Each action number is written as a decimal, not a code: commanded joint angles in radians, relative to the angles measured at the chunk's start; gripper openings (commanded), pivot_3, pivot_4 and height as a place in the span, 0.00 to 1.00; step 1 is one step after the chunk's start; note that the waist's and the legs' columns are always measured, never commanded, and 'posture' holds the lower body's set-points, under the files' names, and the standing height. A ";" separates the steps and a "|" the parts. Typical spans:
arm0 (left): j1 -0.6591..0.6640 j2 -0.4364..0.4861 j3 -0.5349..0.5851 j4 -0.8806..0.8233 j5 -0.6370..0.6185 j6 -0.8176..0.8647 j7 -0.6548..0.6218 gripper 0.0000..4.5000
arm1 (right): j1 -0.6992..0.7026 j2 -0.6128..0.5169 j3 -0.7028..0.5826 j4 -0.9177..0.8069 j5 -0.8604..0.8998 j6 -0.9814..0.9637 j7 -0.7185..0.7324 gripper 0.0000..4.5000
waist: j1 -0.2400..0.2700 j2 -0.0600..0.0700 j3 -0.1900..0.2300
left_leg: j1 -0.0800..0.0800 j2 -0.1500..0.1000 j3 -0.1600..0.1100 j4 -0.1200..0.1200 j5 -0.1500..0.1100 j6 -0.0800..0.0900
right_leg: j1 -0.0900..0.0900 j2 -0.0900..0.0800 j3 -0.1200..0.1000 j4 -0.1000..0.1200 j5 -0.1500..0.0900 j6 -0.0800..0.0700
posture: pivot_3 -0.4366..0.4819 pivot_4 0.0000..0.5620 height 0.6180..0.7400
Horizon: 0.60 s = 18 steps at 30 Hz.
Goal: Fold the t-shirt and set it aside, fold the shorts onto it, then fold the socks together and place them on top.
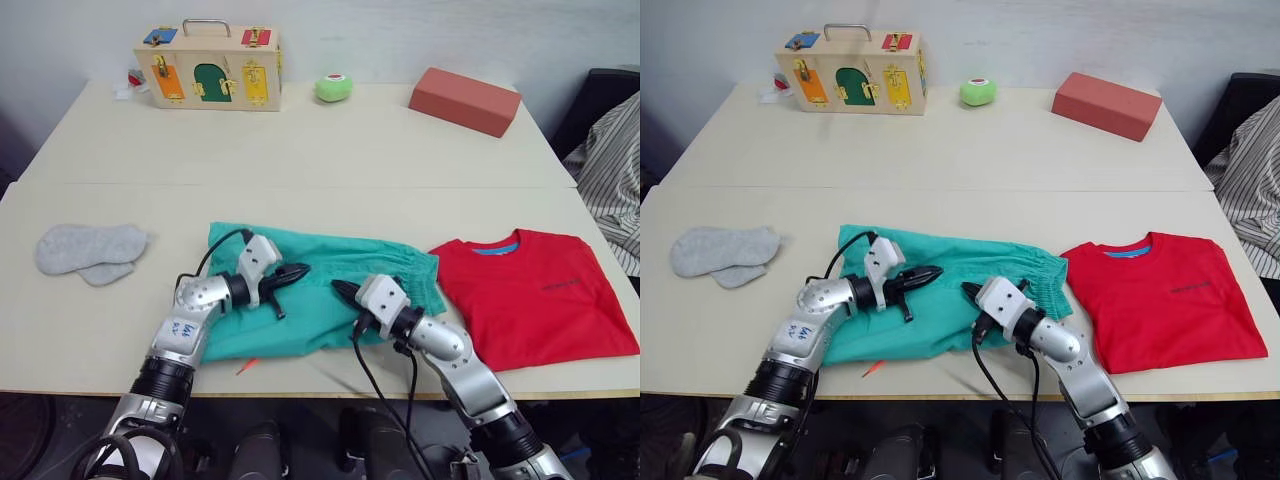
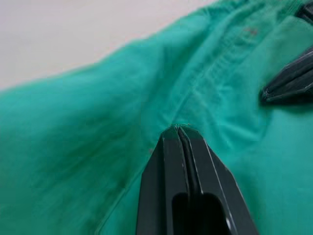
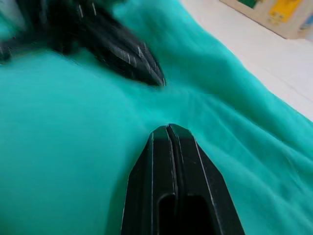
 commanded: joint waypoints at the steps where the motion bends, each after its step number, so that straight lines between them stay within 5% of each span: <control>1: 0.044 0.007 0.056 0.073 0.020 0.011 0.067 0.00 | 0.048 -0.005 -0.069 -0.022 -0.012 -0.050 -0.057 0.00 | -0.001 0.000 0.000 | 0.001 0.000 0.000 0.000 0.000 0.000 | 0.001 0.000 0.000 0.001 0.000 0.000 | 0.48 0.27 1.00; 11: 0.069 -0.018 0.167 -0.017 -0.117 0.044 0.019 0.00 | 0.104 0.142 -0.325 -0.059 0.188 0.125 -0.215 0.00 | 0.000 0.003 -0.005 | 0.012 0.001 0.001 -0.003 -0.002 0.002 | 0.007 0.000 0.004 0.004 0.000 0.000 | 0.48 0.27 1.00; 18: 0.012 0.002 0.167 -0.103 -0.181 0.046 -0.107 0.00 | -0.010 0.145 -0.185 -0.113 0.249 0.148 -0.024 0.00 | -0.013 0.003 -0.005 | 0.005 0.001 0.001 -0.003 0.000 -0.001 | 0.001 0.001 0.003 0.003 0.000 0.000 | 0.48 0.27 1.00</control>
